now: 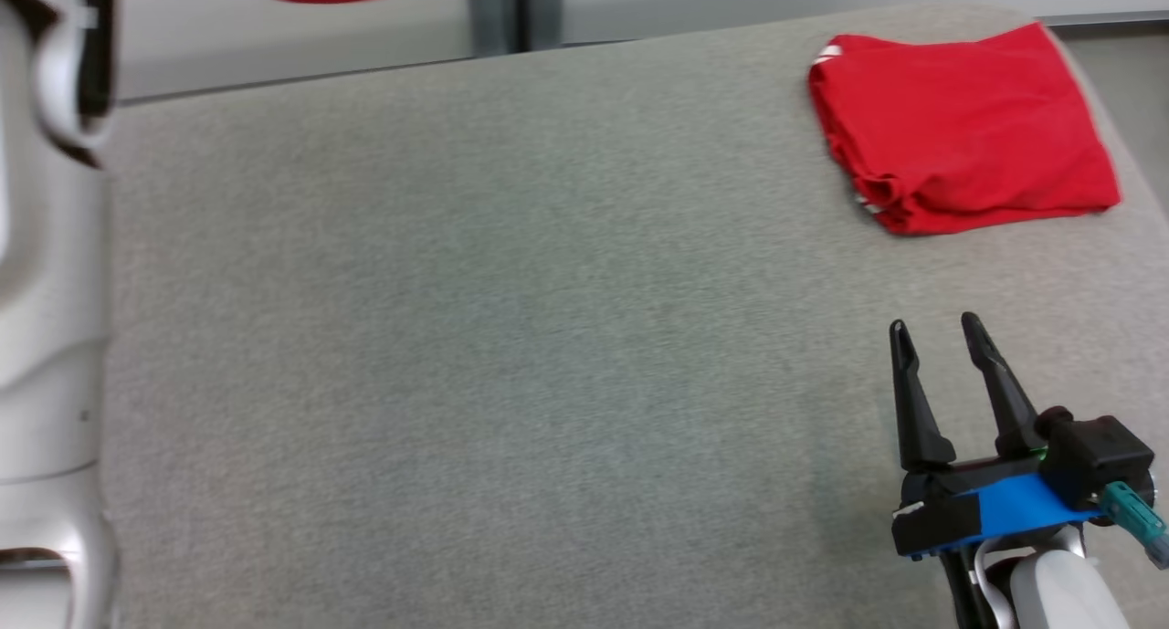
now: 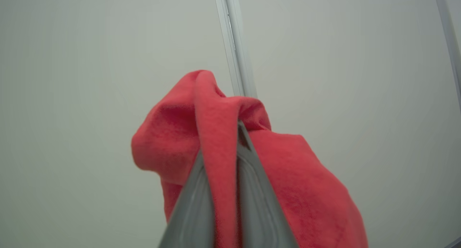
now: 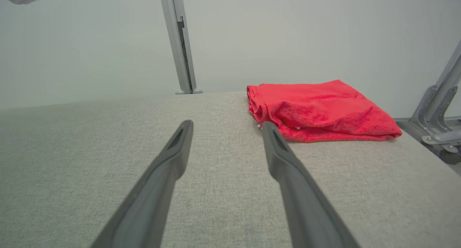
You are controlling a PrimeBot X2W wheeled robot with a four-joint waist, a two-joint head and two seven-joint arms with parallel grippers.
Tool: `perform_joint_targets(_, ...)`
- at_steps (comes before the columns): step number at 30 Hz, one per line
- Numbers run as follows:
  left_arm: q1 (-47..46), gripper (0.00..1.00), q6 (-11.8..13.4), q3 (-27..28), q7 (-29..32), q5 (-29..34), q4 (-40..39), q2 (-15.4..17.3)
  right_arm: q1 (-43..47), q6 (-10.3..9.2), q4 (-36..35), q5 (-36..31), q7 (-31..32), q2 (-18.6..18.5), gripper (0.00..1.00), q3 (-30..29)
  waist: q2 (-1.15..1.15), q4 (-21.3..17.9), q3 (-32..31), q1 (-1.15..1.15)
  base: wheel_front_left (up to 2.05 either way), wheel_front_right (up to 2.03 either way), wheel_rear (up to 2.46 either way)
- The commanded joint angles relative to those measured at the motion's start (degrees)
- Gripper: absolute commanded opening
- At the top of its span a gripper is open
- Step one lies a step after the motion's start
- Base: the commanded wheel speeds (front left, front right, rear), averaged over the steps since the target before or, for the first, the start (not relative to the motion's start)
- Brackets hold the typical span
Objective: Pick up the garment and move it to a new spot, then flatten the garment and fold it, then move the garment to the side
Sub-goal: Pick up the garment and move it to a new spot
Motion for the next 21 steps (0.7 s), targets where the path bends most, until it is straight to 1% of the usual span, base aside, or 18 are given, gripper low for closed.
perform_joint_targets(1, -0.42, 0.0, -0.02, -0.79, 0.54, -0.34, -1.14, -0.57, -0.59, 0.01, 0.54, 0.18, -0.46, 0.3, 1.0, 0.07, 0.0, -2.09, -1.8, 0.0, 0.0, 0.0, 0.0)
perform_joint_targets(6, 2.08, 0.0, -0.02, -4.18, 3.35, -0.95, -5.62, -3.07, -1.18, 0.01, 2.68, 0.98, -1.0, 0.8, 1.0, 1.31, 0.0, -5.05, -3.0, 0.0, 0.0, 0.0, 0.0)
perform_joint_targets(10, 5.61, 0.0, 0.14, -6.54, 4.52, -1.11, -7.91, -4.76, -1.21, 0.01, 3.76, 1.4, -1.19, 0.89, 1.0, 1.56, 0.0, -6.15, -3.72, 0.0, 0.0, 0.0, 0.0)
perform_joint_targets(16, 15.73, 0.0, 1.4, -9.98, 4.75, -1.88, -10.2, -7.29, -0.74, 0.01, 3.74, 1.64, -1.24, 0.98, 1.0, 1.6, 0.0, -6.39, -4.37, 0.0, 0.0, 0.0, 0.0)
perform_joint_targets(21, 26.33, 0.0, 3.5, -11.44, 3.22, -3.26, -10.52, -9.02, -0.19, 0.01, 3.66, 2.41, -1.25, 0.98, 1.0, 2.39, 0.0, -6.42, -4.7, 0.0, 0.0, 0.0, 0.0)
